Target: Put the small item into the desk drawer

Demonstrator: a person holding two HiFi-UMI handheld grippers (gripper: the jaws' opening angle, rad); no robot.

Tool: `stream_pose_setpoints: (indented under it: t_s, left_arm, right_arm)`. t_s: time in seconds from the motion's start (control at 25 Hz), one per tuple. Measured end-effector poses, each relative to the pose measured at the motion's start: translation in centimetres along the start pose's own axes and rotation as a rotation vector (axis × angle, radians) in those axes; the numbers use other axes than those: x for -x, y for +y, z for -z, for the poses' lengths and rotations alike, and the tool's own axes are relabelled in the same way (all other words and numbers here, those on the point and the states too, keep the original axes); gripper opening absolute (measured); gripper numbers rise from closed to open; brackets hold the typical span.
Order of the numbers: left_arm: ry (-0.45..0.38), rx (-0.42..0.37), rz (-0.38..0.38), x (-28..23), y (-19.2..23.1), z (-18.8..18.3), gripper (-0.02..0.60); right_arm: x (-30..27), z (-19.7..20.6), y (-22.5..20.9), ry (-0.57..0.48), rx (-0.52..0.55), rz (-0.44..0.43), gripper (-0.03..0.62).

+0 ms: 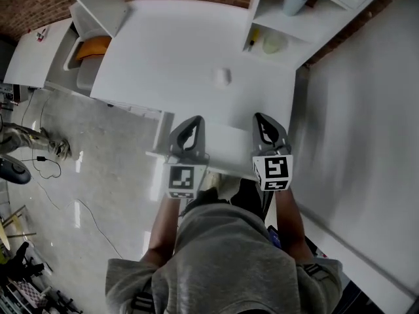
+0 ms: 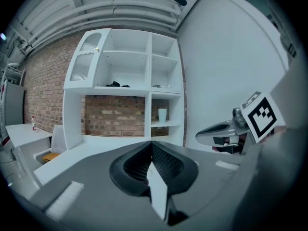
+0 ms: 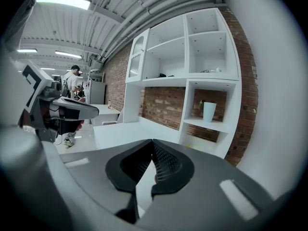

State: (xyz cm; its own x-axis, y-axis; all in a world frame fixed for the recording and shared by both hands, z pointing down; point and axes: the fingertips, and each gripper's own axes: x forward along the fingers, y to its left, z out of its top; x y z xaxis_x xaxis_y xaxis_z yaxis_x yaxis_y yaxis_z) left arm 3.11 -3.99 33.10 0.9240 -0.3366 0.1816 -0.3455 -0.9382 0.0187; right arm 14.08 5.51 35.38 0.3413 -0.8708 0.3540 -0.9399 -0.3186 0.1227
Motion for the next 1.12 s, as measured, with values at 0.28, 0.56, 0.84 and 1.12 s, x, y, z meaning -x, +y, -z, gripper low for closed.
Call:
stream_pose_setpoints:
  t_s: [0.28, 0.56, 0.84, 1.12]
  left_arm:
    - [0.051, 0.051, -0.127, -3.2, 0.4, 2.2, 0.012]
    - [0.092, 0.083, -0.213, -6.4, 1.1, 4.4, 0.012]
    - [0.127, 0.122, -0.282, -8.9, 2.7, 7.8, 0.012]
    - [0.161, 0.149, -0.331, -10.0, 5.4, 11.3, 0.012]
  right_arm:
    - [-5.1, 1.8, -2.4, 0.049, 0.020, -0.130, 0.003]
    - [-10.0, 3.8, -3.3, 0.087, 0.000, -0.235, 0.003]
    - [-15.1, 7.2, -3.5, 0.146, -0.014, -0.300, 0.003]
    - [-19.4, 9.7, -2.3, 0.180, -0.011, -0.337, 0.003]
